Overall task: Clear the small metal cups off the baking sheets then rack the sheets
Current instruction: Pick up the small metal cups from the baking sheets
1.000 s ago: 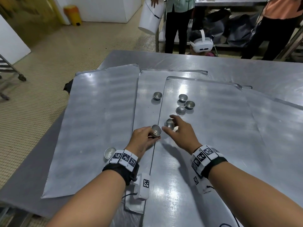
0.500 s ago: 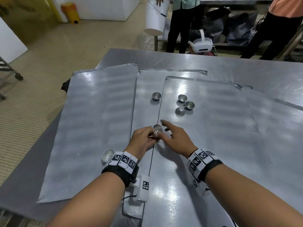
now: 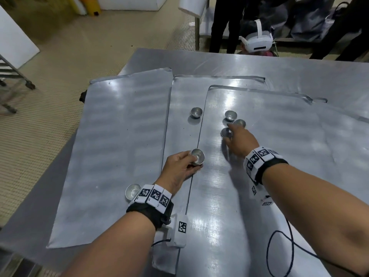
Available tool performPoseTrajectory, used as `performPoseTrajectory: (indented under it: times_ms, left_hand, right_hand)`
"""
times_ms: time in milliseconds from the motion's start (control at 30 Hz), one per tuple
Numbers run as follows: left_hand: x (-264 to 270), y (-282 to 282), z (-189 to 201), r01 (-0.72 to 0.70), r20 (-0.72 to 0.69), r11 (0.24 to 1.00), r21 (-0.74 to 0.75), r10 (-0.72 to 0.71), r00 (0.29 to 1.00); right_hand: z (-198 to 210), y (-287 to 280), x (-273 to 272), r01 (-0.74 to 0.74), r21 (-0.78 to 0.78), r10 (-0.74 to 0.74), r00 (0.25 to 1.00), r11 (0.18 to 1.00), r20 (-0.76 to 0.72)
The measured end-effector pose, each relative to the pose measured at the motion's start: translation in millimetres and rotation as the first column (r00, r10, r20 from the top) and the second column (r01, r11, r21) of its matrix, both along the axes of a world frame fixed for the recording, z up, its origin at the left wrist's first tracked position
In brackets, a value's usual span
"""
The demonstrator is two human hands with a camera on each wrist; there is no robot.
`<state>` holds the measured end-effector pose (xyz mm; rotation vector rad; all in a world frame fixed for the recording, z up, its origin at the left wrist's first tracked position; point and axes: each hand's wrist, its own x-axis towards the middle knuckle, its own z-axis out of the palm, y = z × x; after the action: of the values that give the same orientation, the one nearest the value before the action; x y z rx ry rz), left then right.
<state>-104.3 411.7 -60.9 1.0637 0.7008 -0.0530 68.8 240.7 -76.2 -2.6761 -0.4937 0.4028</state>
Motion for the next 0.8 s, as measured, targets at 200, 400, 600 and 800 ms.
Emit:
performPoseTrajectory:
  times_ms: [200, 400, 600, 800]
  left_hand:
    - [0, 2, -3, 0.011, -0.001, 1.0, -0.002, -0.011, 1.0]
    - [-1, -3, -1, 0.023, 0.015, 1.0, 0.001, -0.023, 1.0]
    - [-3, -8, 1, 0.027, 0.009, 1.0, 0.0, -0.027, 1.0]
    - [-4, -11, 4, 0.04, 0.013, 0.999, -0.01, -0.04, 0.999]
  right_hand:
    - [-13, 6, -9, 0.002, -0.025, -0.001, 0.998, 1.0, 0.06]
    - [-13, -2, -35, 0.118, 0.187, -0.127, 0.991, 0.975, 0.038]
    - [-19, -14, -55, 0.122, 0.279, -0.144, 0.988, 0.952, 0.059]
    - [-21, -19, -63, 0.079, 0.263, -0.105, 0.991, 0.962, 0.085]
